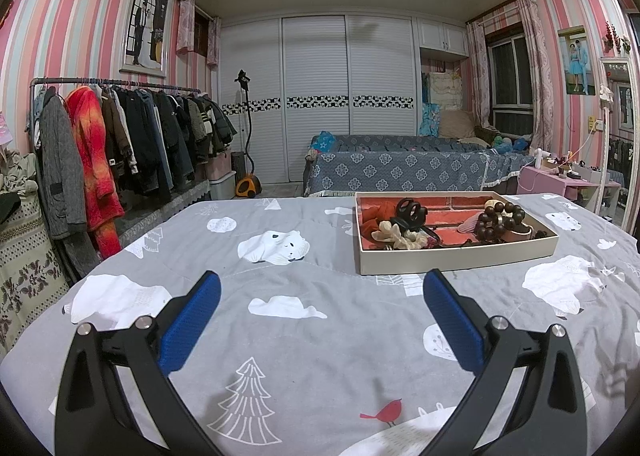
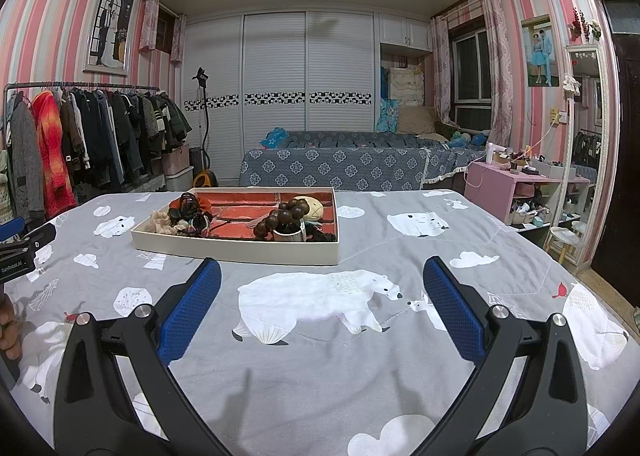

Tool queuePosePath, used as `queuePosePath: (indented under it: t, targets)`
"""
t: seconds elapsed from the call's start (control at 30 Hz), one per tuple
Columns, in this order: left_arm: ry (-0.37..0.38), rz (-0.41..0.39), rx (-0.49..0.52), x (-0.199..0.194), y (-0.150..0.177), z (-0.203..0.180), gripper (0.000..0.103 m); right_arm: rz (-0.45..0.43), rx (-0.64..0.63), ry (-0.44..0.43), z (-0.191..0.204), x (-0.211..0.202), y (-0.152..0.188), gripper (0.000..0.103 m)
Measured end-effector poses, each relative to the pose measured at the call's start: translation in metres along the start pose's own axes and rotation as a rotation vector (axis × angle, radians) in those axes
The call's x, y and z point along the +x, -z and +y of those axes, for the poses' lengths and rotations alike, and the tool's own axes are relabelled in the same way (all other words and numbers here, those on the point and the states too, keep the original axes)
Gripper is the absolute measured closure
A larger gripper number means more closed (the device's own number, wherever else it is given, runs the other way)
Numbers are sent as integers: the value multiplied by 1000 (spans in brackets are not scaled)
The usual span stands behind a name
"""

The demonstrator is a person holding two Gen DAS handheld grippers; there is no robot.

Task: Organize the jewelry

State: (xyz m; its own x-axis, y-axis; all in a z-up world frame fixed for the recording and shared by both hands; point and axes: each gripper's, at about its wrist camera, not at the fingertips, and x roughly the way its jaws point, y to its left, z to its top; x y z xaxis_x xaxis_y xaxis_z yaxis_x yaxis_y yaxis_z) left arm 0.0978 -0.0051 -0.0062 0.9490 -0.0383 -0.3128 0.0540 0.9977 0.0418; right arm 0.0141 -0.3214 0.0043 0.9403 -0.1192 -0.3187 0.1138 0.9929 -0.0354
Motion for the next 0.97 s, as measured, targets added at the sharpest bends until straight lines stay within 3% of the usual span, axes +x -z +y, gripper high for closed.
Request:
queuePosePath:
  t: [0.97]
  targets:
    - [5, 0, -30, -1, -1, 6, 4, 0, -1, 0, 0, 0, 0, 5]
